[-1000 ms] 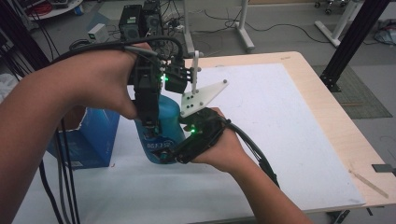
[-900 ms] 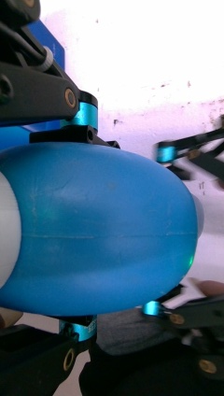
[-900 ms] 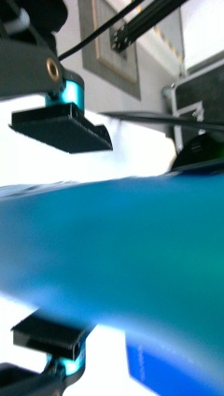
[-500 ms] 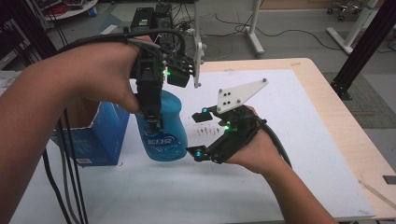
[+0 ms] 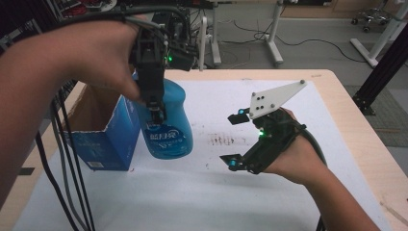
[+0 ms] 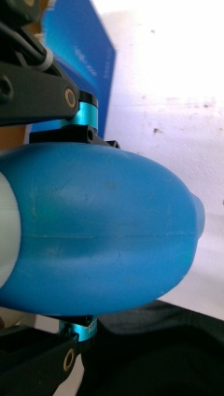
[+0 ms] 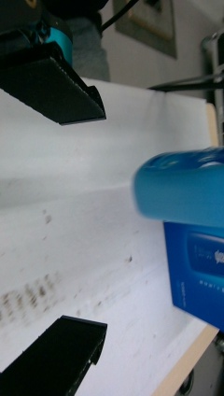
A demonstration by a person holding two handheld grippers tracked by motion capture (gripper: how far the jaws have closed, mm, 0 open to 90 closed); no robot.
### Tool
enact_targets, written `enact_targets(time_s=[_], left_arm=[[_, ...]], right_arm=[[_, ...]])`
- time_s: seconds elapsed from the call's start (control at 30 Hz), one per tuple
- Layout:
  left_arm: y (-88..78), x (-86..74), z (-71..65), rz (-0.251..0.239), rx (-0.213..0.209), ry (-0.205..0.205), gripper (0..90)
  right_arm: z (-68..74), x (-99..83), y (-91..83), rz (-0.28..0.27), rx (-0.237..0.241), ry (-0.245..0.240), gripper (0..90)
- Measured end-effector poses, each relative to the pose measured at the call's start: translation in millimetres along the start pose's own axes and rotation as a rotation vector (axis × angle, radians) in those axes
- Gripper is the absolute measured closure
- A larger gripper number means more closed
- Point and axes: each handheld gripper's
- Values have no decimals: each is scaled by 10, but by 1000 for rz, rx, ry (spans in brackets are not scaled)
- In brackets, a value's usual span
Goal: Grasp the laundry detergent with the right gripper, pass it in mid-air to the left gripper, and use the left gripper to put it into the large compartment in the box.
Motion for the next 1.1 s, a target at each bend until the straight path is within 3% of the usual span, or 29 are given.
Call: enact_targets(time_s=[0.17,0.2,0.23,0.33,0.37,0.4,0.5,0.53,0.57,0.67,0.7,0.83,0.87,0.93,0.97,1.0,1.1], left_arm=[[-303,-138,86,-42,-2,-110,394],[-303,-138,86,-42,-2,-110,393],[-417,-209,124,-57,6,-185,392],[-589,-339,213,-80,17,-303,392],[-642,-384,240,-87,24,-338,392],[-642,-384,240,-87,24,-338,392],[-782,-518,309,-94,50,-431,392],[-859,-606,348,-93,65,-493,392],[-859,-606,348,-93,65,-493,392],[-946,-755,400,-96,85,-609,393],[-986,-851,434,-98,92,-670,393],[-1046,-1046,503,-85,112,-762,392],[-1051,-1109,528,-83,119,-801,392],[-1047,-1197,567,-71,136,-851,392],[-1047,-1197,567,-71,136,-851,392],[-1039,-1260,597,-56,158,-885,392],[-995,-1334,646,-31,179,-925,392]], right_arm=[[2,115,-128,46,-11,-34,5],[1,136,-149,54,-9,-39,5],[3,157,-168,64,-13,-45,5],[8,208,-215,83,-14,-57,5],[9,222,-228,85,-16,-62,5],[9,222,-228,85,-16,-62,5],[13,251,-256,89,-17,-63,5],[9,258,-259,91,-16,-64,5],[8,260,-259,92,-17,-65,5],[6,264,-254,98,-17,-66,6],[7,265,-252,97,-17,-69,6],[11,271,-240,96,-22,-68,6],[12,272,-239,95,-24,-65,6],[8,274,-239,90,-25,-64,6],[8,277,-241,90,-26,-63,6],[8,277,-242,90,-26,-63,6],[5,270,-237,97,-29,-61,6]])
Point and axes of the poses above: each handheld gripper's, and its own axes: y roughly forward along the jaws, x roughly out of its top, z roughly to its left, and after that the axes turned 10 degrees about -z, right-handed
